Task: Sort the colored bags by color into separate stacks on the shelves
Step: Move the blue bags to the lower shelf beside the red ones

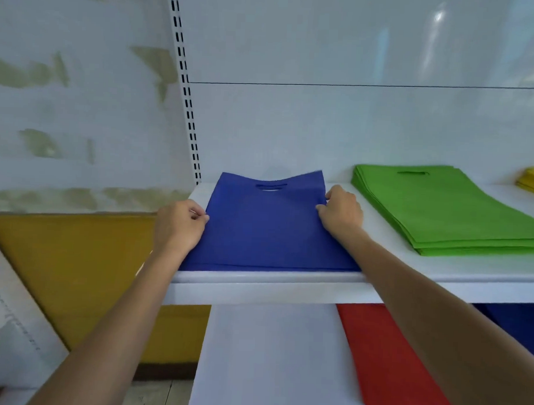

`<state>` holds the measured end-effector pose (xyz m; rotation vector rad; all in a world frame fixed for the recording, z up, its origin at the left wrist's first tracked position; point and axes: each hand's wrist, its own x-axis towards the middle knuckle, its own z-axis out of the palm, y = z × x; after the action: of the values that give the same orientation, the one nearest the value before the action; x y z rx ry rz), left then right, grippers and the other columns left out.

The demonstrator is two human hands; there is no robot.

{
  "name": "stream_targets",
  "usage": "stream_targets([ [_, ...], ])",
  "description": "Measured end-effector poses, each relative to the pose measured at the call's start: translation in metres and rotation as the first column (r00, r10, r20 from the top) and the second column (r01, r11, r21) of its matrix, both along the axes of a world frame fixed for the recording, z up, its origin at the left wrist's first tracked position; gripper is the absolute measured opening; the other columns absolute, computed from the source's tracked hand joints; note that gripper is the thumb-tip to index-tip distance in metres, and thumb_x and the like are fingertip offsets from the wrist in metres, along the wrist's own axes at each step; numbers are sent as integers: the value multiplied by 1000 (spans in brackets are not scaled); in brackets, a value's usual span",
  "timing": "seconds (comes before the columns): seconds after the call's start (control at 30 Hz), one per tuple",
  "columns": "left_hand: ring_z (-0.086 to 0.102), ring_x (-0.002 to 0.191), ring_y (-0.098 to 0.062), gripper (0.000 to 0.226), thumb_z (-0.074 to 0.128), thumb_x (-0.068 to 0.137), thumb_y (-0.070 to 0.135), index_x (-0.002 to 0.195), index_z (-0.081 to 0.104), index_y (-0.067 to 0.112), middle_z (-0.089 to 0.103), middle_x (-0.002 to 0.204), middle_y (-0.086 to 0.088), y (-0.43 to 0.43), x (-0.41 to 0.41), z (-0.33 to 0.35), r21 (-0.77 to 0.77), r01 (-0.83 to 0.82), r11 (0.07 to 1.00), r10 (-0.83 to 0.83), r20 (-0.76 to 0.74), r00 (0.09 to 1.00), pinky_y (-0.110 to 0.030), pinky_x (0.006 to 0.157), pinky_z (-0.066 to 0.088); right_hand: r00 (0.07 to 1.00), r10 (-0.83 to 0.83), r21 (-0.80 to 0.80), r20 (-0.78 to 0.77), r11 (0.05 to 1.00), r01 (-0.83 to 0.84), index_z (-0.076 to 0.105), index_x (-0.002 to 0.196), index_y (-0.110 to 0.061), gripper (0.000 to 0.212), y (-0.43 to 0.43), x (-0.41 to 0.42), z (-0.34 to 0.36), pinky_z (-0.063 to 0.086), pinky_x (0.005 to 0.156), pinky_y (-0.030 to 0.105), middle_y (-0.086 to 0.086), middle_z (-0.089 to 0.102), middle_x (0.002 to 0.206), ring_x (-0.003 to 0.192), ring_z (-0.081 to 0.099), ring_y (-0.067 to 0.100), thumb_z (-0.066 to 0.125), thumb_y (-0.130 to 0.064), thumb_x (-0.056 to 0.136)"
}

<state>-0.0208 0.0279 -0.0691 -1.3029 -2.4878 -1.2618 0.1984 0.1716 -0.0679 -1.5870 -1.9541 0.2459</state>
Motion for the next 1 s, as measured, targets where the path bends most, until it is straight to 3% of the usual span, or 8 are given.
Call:
stream_targets([
  [0.13, 63, 83, -23, 8, 60, 87, 16, 87, 68, 13, 70, 90, -5, 0, 0, -1, 35, -1, 999, 4, -110, 994, -26, 66, 42, 993, 58, 290, 99, 953, -85, 53, 106, -2, 19, -6, -2, -2, 37, 79, 39, 17, 55, 111, 103, 51, 34, 53, -12, 90],
  [0.27, 63, 82, -26, 11, 56, 91, 15, 95, 63, 7, 70, 90, -8, -7, 7, 4, 188, 61, 980, -31, -158, 987, -29, 68, 45, 983, 168, 413, -69, 902, -125, 51, 105, 0, 18, -12, 3, 7, 34, 63, 35, 16, 59, 105, 86, 56, 36, 52, -12, 92],
  [0.43, 63, 80, -22, 14, 54, 91, 10, 99, 65, 8, 69, 89, -5, -9, 30, 25, 335, 227, 915, -140, -263, 954, -29, 69, 46, 926, 269, 521, -266, 848, -97, 47, 124, -5, 36, -15, 34, 39, 39, 69, 30, 13, 59, 106, 87, 55, 25, 56, -9, 90],
  [0.53, 59, 81, -16, 18, 51, 91, 9, 99, 67, 10, 68, 92, -1, 5, 66, 34, 348, 303, 887, -216, -267, 939, -26, 73, 44, 940, 260, 621, -222, 781, -69, 60, 112, -3, 24, -16, 74, 47, 48, 70, 37, 13, 60, 105, 82, 58, 26, 54, -5, 88],
  [0.6, 55, 81, -15, 19, 51, 91, 9, 102, 66, 9, 67, 95, -1, 15, 99, 34, 344, 346, 873, -271, -248, 930, -27, 76, 43, 950, 225, 629, -216, 777, -40, 64, 105, -2, 21, -17, 109, 48, 49, 70, 38, 14, 60, 104, 80, 59, 30, 53, -3, 88],
  [0.77, 53, 85, -13, 24, 50, 90, 8, 111, 63, 9, 65, 106, -3, 43, 203, 35, 328, 492, 807, -441, -219, 870, -27, 82, 44, 972, 48, 565, -231, 820, 94, 61, 116, -3, 32, -28, 231, 48, 44, 82, 30, 13, 57, 114, 95, 58, 27, 46, -1, 88],
  [0.9, 55, 91, -17, 27, 51, 88, 6, 112, 62, 9, 63, 110, -2, 62, 304, 33, 300, 603, 739, -566, -208, 798, -29, 84, 43, 960, -134, 486, -244, 840, 241, 58, 121, -4, 33, -46, 347, 48, 34, 80, 17, 11, 55, 120, 102, 54, 24, 44, -2, 91],
  [1.0, 58, 91, -22, 27, 53, 84, 2, 108, 65, 8, 65, 106, -5, 75, 381, 20, 286, 678, 678, -640, -224, 735, -26, 81, 41, 939, -239, 434, -245, 839, 327, 57, 122, -5, 33, -67, 429, 34, 32, 80, 16, 10, 54, 122, 105, 53, 24, 43, -3, 92],
])
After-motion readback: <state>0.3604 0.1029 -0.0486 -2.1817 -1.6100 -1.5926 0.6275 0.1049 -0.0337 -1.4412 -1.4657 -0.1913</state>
